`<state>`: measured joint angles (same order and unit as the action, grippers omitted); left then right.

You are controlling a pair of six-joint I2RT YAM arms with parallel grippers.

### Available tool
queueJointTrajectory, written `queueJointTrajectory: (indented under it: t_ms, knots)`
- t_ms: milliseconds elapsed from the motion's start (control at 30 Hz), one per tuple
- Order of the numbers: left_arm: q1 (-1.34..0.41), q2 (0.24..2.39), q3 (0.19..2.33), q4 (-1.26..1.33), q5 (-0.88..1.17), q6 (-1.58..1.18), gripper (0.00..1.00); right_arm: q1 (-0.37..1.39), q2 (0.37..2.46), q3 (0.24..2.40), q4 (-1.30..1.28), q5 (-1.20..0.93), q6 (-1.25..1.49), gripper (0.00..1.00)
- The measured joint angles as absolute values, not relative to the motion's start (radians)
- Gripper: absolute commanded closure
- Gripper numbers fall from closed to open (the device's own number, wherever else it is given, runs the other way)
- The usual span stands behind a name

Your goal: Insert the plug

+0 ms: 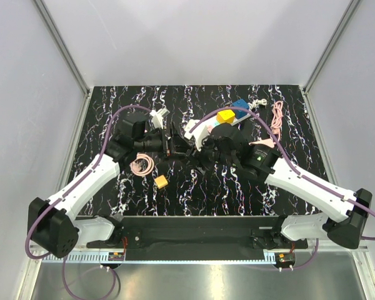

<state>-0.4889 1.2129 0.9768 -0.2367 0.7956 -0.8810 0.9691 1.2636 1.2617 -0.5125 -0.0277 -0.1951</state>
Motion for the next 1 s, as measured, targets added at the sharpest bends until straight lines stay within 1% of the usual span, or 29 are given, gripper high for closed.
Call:
queueJointTrajectory:
  t_ms: [67, 100, 133, 167, 200, 233, 267, 300, 333, 400, 500, 633, 800, 1000]
  knots:
    - [-0.484, 1.213, 0.974, -0.232, 0.795, -0.879, 1.00, 0.969, 1.268, 1.262, -0.511, -0.020, -0.184, 0.78]
    - [-0.482, 1.213, 0.971, -0.233, 0.795, -0.879, 1.00, 0.970, 1.271, 1.261, -0.509, -0.018, -0.181, 0.82]
    - [-0.479, 1.213, 0.971, -0.234, 0.796, -0.879, 0.98, 0.970, 1.275, 1.261, -0.505, -0.018, -0.179, 0.86]
    - [-0.475, 1.213, 0.969, -0.233, 0.796, -0.878, 0.75, 0.970, 1.277, 1.258, -0.498, -0.017, -0.178, 0.92]
    - [-0.471, 1.211, 0.966, -0.233, 0.798, -0.878, 0.61, 0.970, 1.277, 1.256, -0.493, -0.017, -0.176, 0.96]
    - [-0.466, 1.211, 0.965, -0.233, 0.802, -0.876, 0.45, 0.970, 1.279, 1.255, -0.490, -0.017, -0.175, 1.00]
    - [-0.461, 1.211, 0.964, -0.233, 0.805, -0.873, 0.19, 0.970, 1.280, 1.254, -0.487, -0.015, -0.175, 1.00]
    - [-0.455, 1.210, 0.964, -0.233, 0.810, -0.868, 0.07, 0.971, 1.282, 1.253, -0.480, -0.011, -0.175, 1.00]
    - [-0.445, 1.209, 0.964, -0.235, 0.814, -0.860, 0.03, 0.973, 1.286, 1.253, -0.472, -0.006, -0.175, 1.00]
    - [-0.406, 1.202, 0.969, -0.253, 0.827, -0.838, 0.02, 0.976, 1.299, 1.253, -0.469, 0.016, -0.175, 1.00]
    - [-0.290, 1.199, 1.004, -0.317, 0.793, -0.773, 0.01, 0.954, 1.339, 1.268, -0.541, 0.046, -0.177, 1.00]
    - [-0.155, 1.200, 1.062, -0.445, 0.643, -0.636, 0.01, 0.853, 1.469, 1.392, -0.672, 0.049, -0.183, 1.00]
    - [-0.149, 1.174, 1.059, -0.575, 0.469, -0.461, 0.01, 0.702, 1.622, 1.582, -0.772, 0.036, -0.192, 1.00]
    - [-0.151, 1.134, 0.978, -0.632, 0.389, -0.337, 0.01, 0.573, 1.828, 1.803, -0.838, -0.022, -0.229, 1.00]
